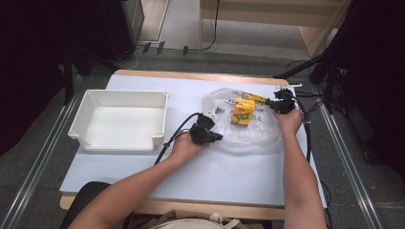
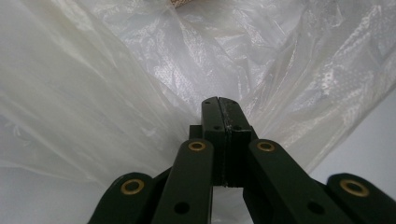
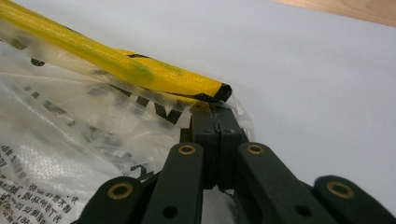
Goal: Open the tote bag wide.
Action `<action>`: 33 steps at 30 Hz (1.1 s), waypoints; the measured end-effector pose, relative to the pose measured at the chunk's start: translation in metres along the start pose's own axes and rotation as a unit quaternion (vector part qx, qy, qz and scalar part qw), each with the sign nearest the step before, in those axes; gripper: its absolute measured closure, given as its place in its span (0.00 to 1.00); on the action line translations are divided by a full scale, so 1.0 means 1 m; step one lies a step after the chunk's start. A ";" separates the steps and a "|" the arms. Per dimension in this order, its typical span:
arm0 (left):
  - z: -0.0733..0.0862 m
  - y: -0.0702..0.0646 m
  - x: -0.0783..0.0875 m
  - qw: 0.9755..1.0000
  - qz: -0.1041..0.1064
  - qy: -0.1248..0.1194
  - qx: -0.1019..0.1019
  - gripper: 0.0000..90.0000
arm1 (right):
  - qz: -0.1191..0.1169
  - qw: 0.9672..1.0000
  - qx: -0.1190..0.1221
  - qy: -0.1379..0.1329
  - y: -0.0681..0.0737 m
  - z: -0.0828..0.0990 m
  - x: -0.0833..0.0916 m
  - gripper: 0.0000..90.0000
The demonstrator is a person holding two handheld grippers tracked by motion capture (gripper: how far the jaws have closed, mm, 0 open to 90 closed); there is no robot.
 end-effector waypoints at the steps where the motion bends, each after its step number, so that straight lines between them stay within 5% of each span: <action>1: 0.000 0.000 0.000 1.000 0.000 0.000 0.000 1.00 | 0.000 1.000 0.000 0.000 0.000 0.000 0.000 1.00; 4: 0.000 0.000 0.000 1.000 0.006 -0.001 0.002 1.00 | -0.003 1.000 -0.006 0.008 0.003 -0.002 0.001 1.00; 11: -0.007 -0.005 0.005 1.000 0.014 -0.007 -0.006 0.98 | -0.034 0.999 -0.006 -0.026 0.011 -0.015 0.022 1.00; 24: -0.018 -0.010 0.026 0.999 0.027 -0.022 -0.007 0.92 | -0.069 0.994 0.032 -0.078 0.031 -0.040 0.069 0.99; 33: -0.025 -0.009 0.040 0.999 0.028 -0.031 -0.009 0.87 | -0.086 0.992 0.038 -0.086 0.045 -0.036 0.089 0.96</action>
Point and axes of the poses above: each handheld gripper's, and its own axes: x roughly backward along the jaws, z roughly out of its underside, y roughly to its left, the point moved 5 cm from there along -x, roughly forward along the jaws, and after that the axes turned 12 degrees about x, right-handed, at the moved point
